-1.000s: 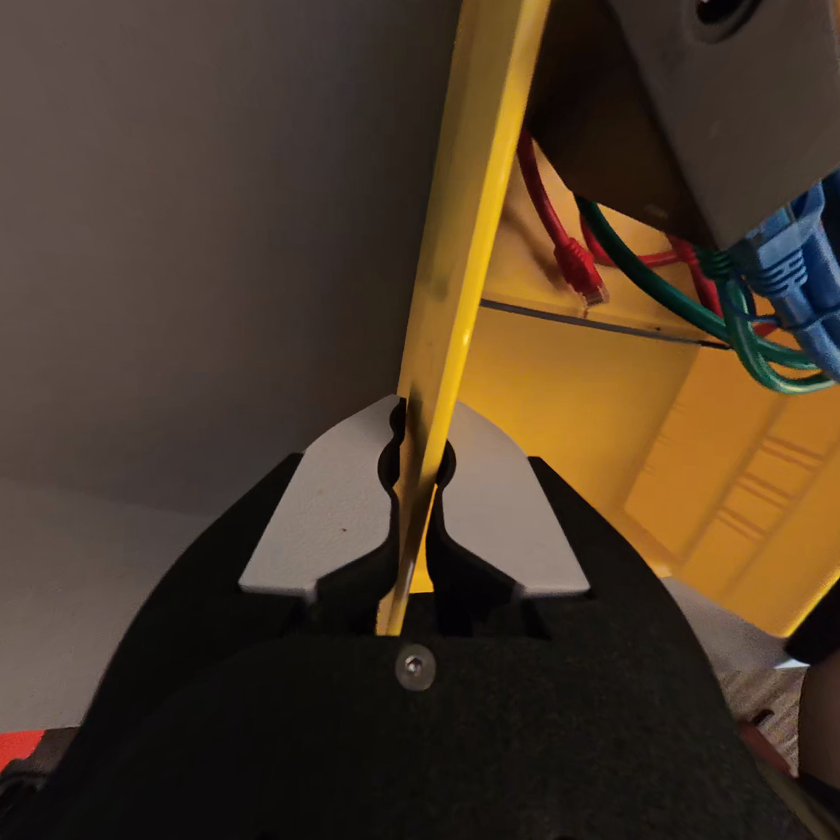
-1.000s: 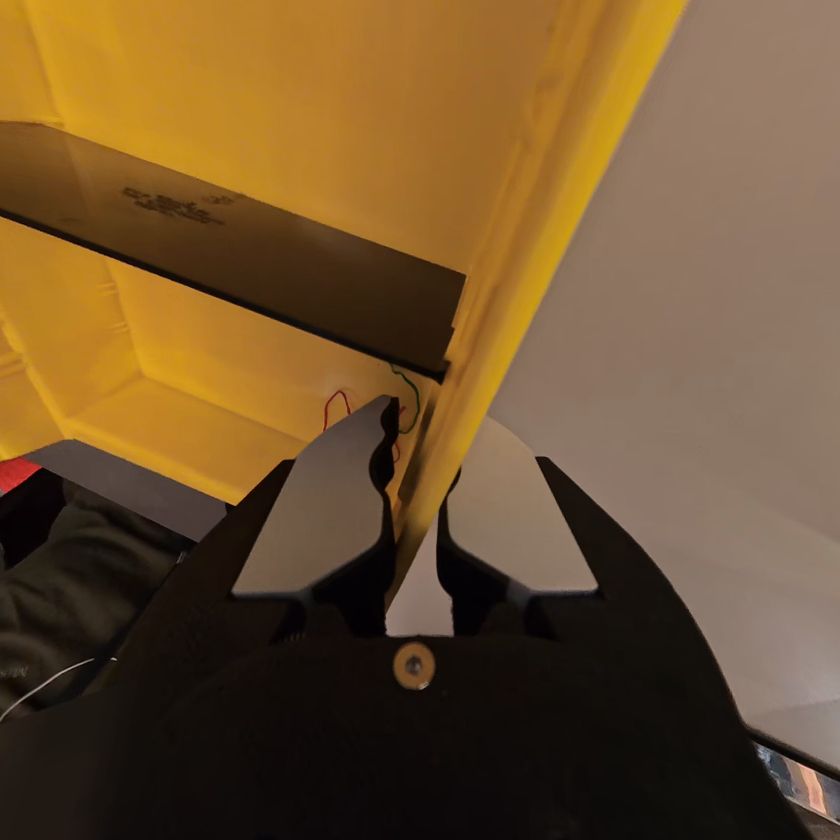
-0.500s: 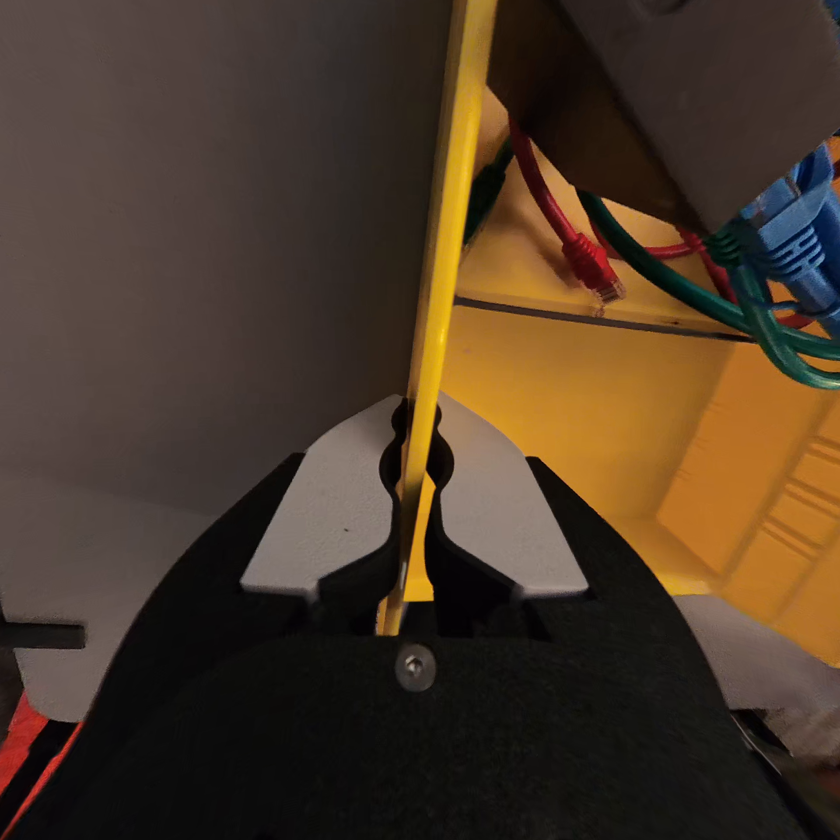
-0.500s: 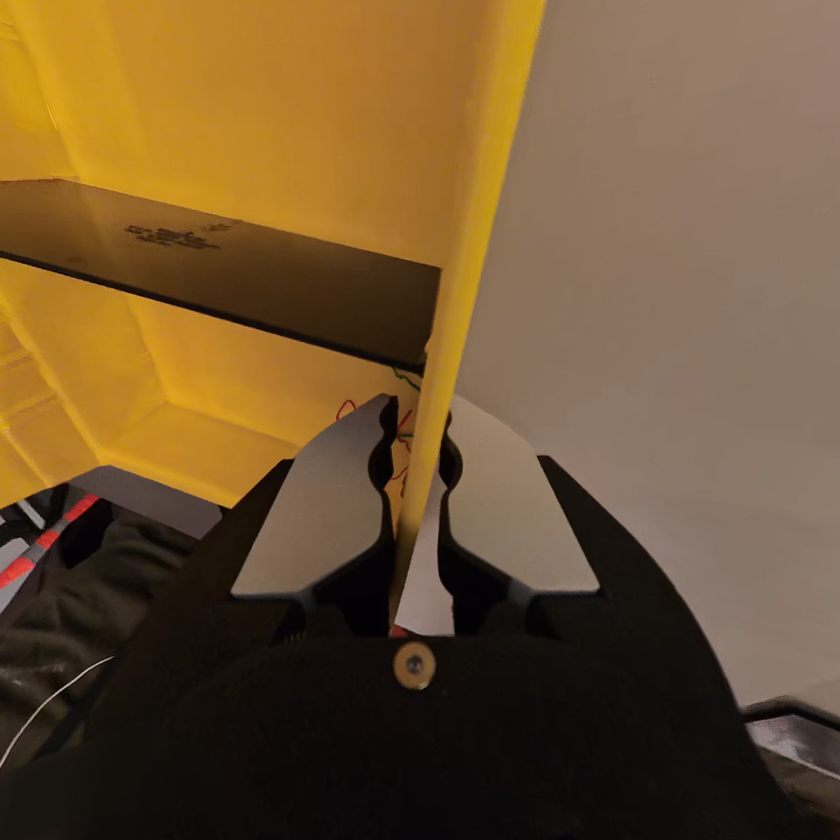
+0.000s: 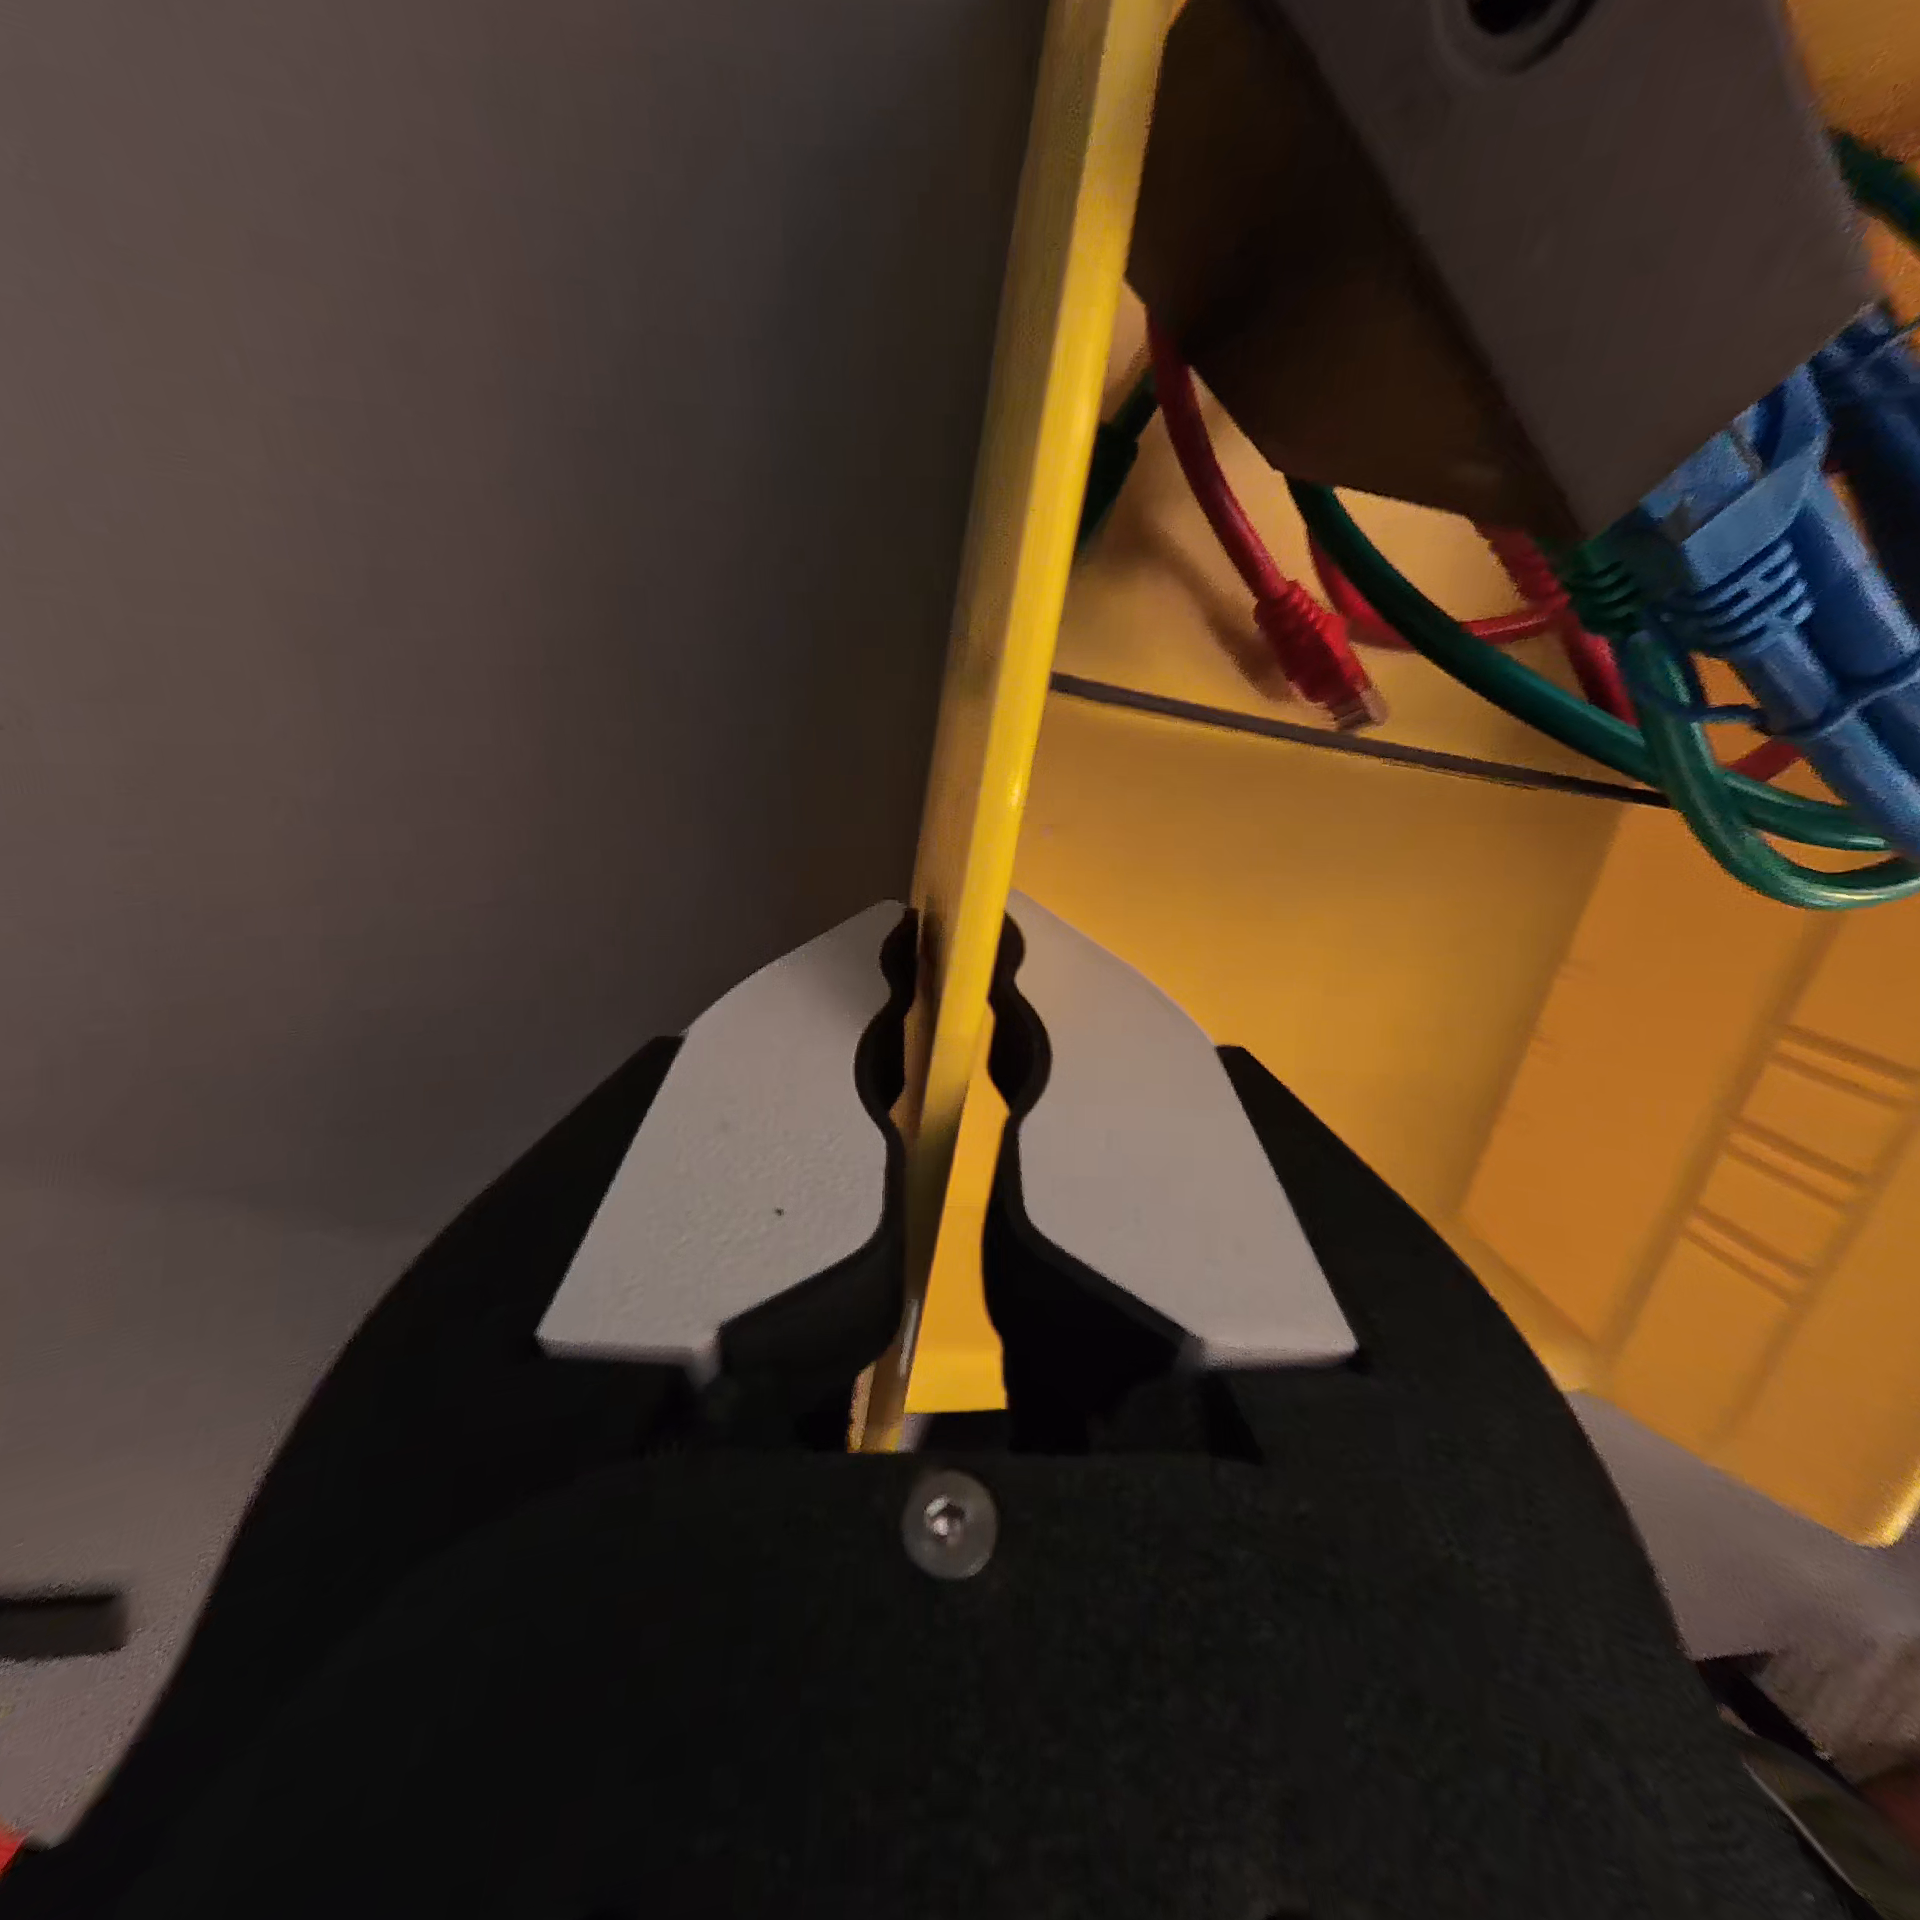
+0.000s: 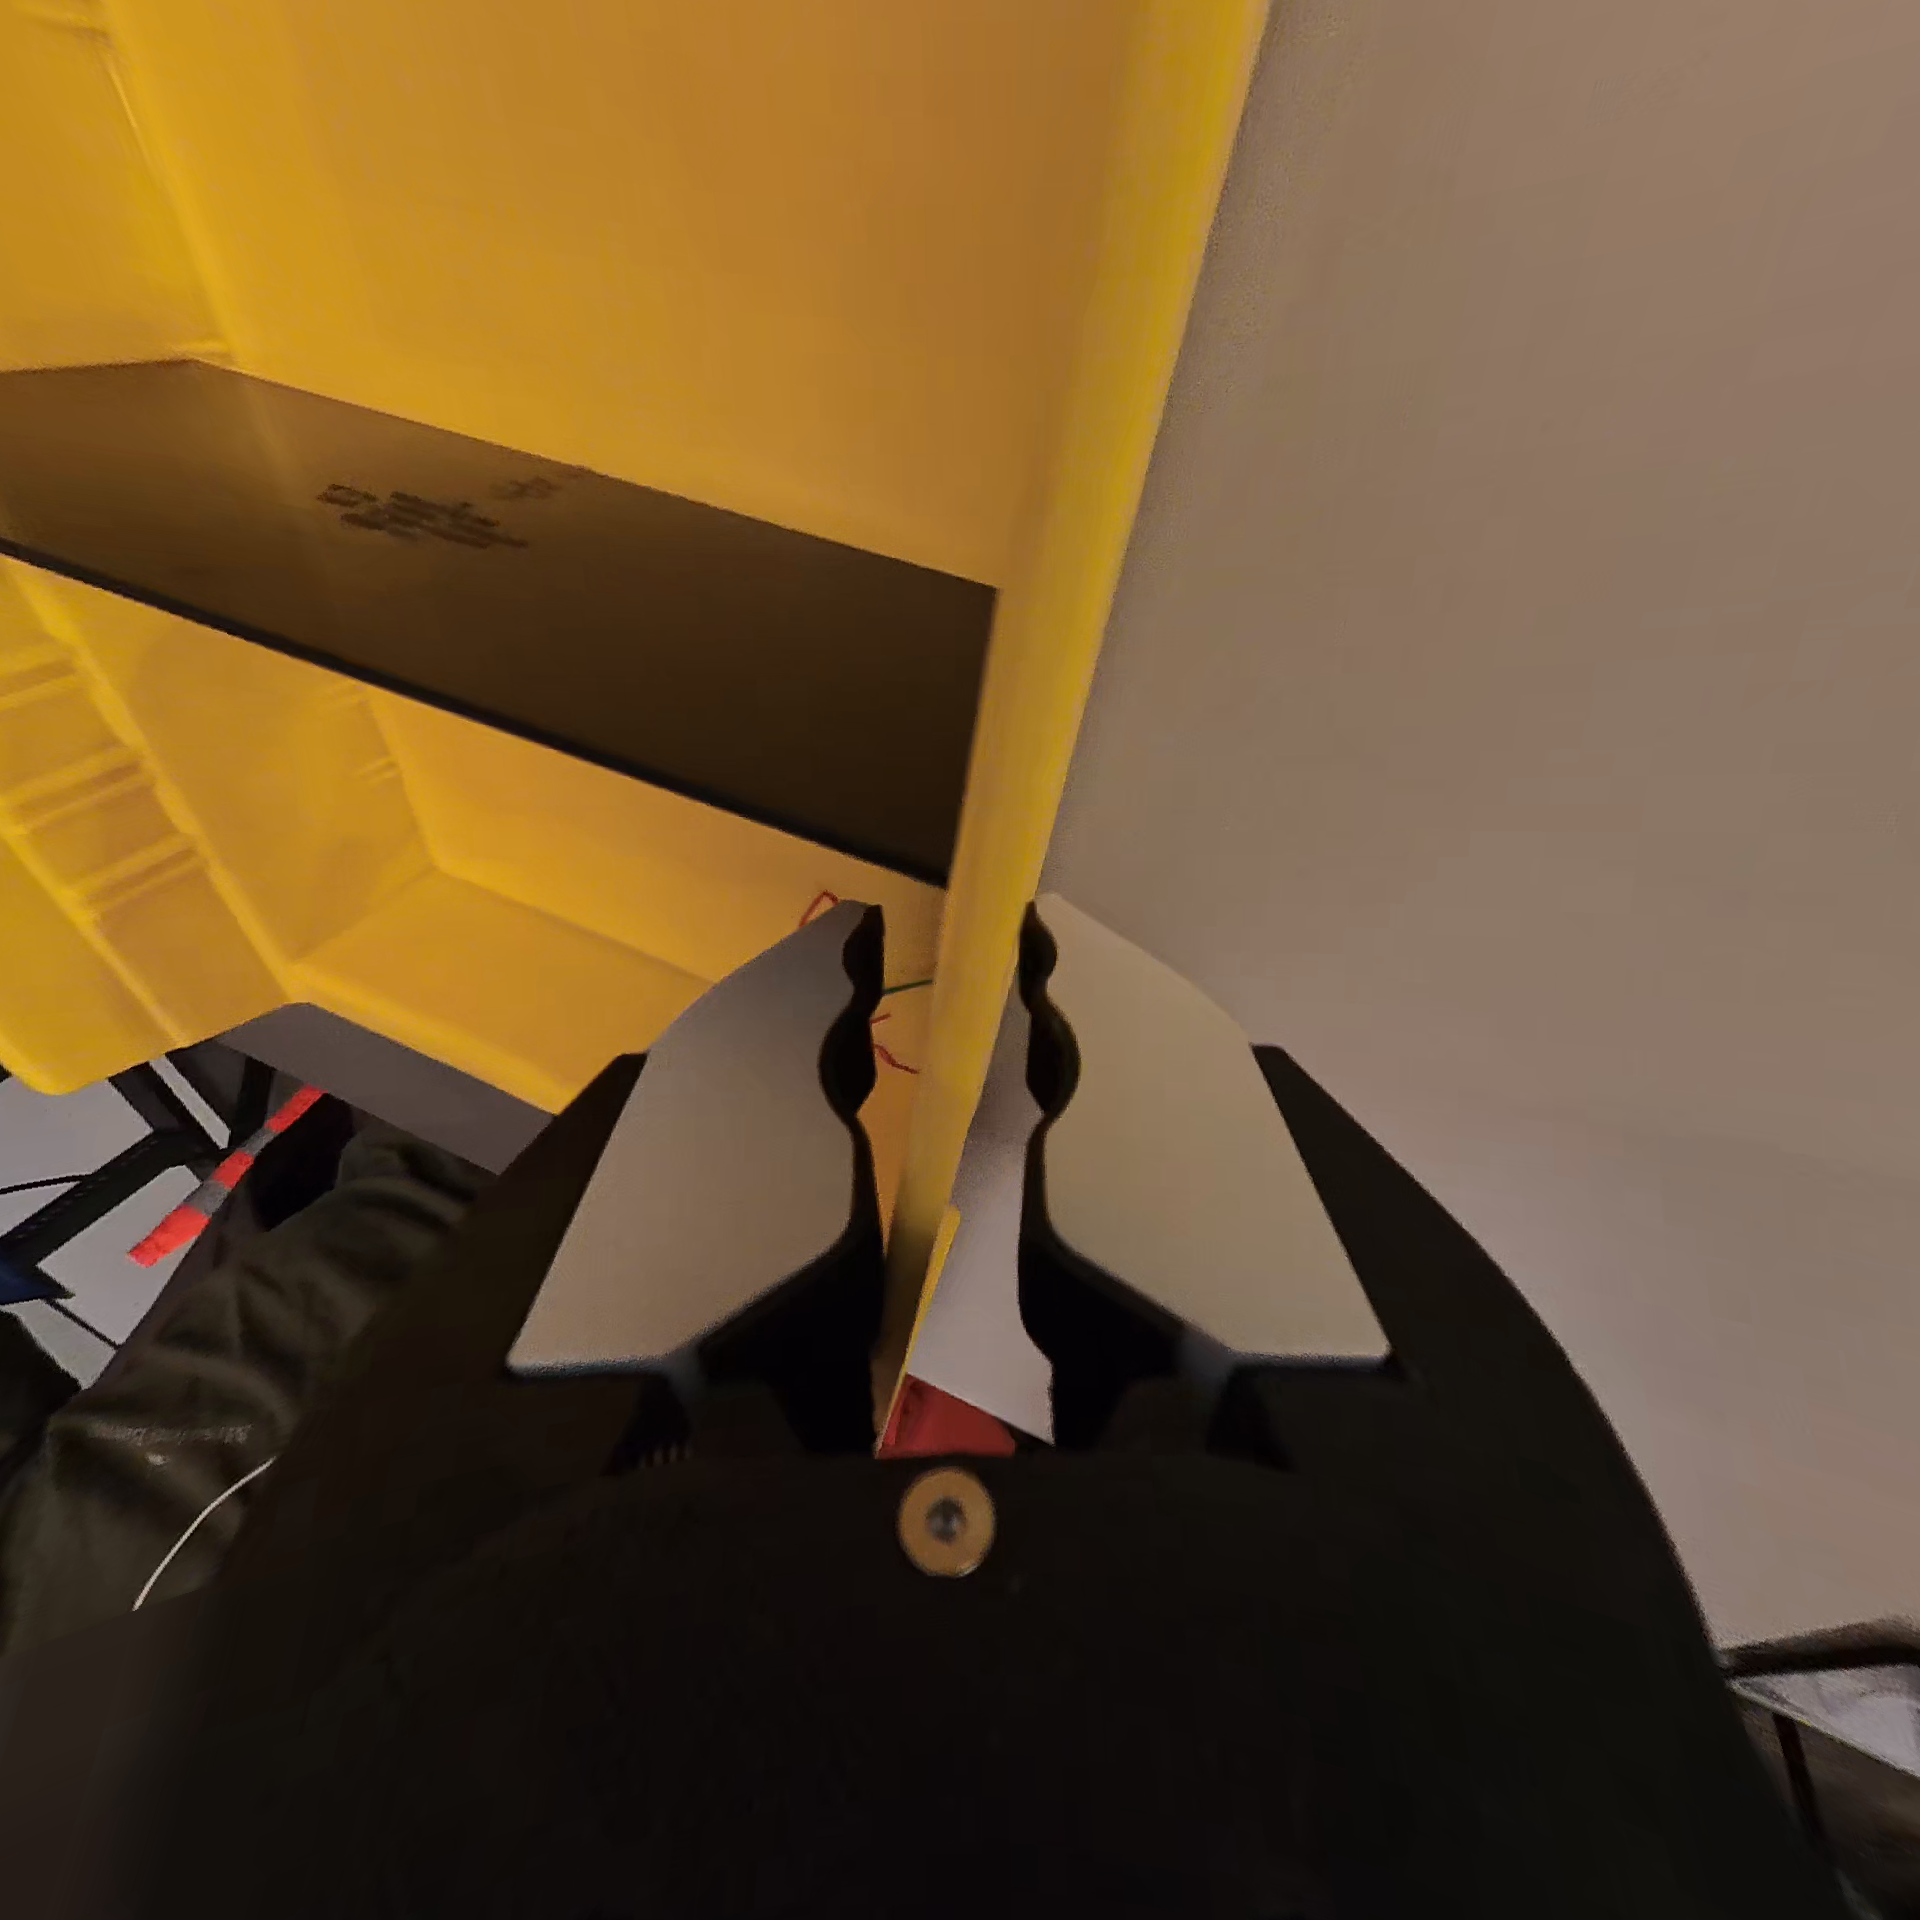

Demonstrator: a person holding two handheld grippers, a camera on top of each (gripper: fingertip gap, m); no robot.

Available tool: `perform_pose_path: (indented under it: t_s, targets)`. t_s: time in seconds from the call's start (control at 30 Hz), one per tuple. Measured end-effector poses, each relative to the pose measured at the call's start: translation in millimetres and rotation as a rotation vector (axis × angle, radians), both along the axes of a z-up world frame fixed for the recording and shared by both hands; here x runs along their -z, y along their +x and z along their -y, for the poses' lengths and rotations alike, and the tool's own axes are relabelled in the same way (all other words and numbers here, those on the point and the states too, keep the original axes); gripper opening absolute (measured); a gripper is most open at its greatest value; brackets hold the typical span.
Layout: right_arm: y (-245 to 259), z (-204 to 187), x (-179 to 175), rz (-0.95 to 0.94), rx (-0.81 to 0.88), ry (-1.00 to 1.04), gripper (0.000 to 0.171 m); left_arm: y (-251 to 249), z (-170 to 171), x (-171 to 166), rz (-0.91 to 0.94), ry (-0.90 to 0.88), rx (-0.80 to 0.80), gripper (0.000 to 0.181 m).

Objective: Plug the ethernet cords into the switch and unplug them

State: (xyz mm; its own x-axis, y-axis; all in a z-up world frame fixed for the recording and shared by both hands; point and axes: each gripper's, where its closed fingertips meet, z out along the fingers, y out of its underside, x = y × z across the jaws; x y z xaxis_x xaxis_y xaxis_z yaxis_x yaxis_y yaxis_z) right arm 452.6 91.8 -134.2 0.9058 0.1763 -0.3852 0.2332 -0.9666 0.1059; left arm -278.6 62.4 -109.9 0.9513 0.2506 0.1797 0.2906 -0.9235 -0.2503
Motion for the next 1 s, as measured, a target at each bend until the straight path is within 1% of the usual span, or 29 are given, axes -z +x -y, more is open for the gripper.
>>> perform_pose_path:
  t_s: [0.1, 0.17, 0.3, 0.37, 0.43, 0.53, 0.6, 0.67, 0.73, 0.77, 0.87, 1.0]
  targets:
    - [1, -5, 0, -0.008, -0.024, 0.039, 0.027, 2, 1, -5, 0.08, 0.047, -0.011, 0.014]
    - [3, -8, -3, -0.009, -0.01, 0.063, 0.027, 0, 0, -16, 0.129, 0.093, -0.026, 0.015]
    - [13, -15, -14, 0.009, 0.035, 0.133, 0.027, -9, 1, -47, 0.177, 0.213, -0.033, 0.022]
    - [17, -19, -22, 0.01, 0.054, 0.176, 0.032, -10, 4, -67, 0.202, 0.294, -0.021, 0.022]
    - [19, -19, -30, 0.002, 0.064, 0.208, 0.031, -7, 7, -95, 0.254, 0.429, -0.019, 0.022]
    - [26, -16, -46, 0.023, 0.079, 0.273, 0.032, 0, 20, -156, 0.37, 0.748, -0.022, 0.021]
    - [30, -16, -61, 0.049, 0.082, 0.347, 0.031, 9, 42, -195, 0.458, 0.947, 0.021, 0.021]
    - [29, -19, -83, 0.062, 0.076, 0.451, 0.031, 22, 71, -225, 0.506, 1.105, 0.096, 0.021]
    - [24, -23, -108, 0.067, 0.063, 0.571, 0.031, 33, 99, -241, 0.487, 1.209, 0.155, 0.021]
    - [20, -25, -121, 0.07, 0.046, 0.636, 0.031, 35, 112, -246, 0.443, 1.254, 0.158, 0.017]
    - [3, -32, -162, 0.084, -0.023, 0.85, 0.031, 46, 147, -258, 0.249, 1.397, 0.184, 0.012]
    - [-25, -42, -215, 0.088, -0.108, 1.144, 0.031, 70, 183, -261, 0.027, 1.52, 0.246, 0.015]
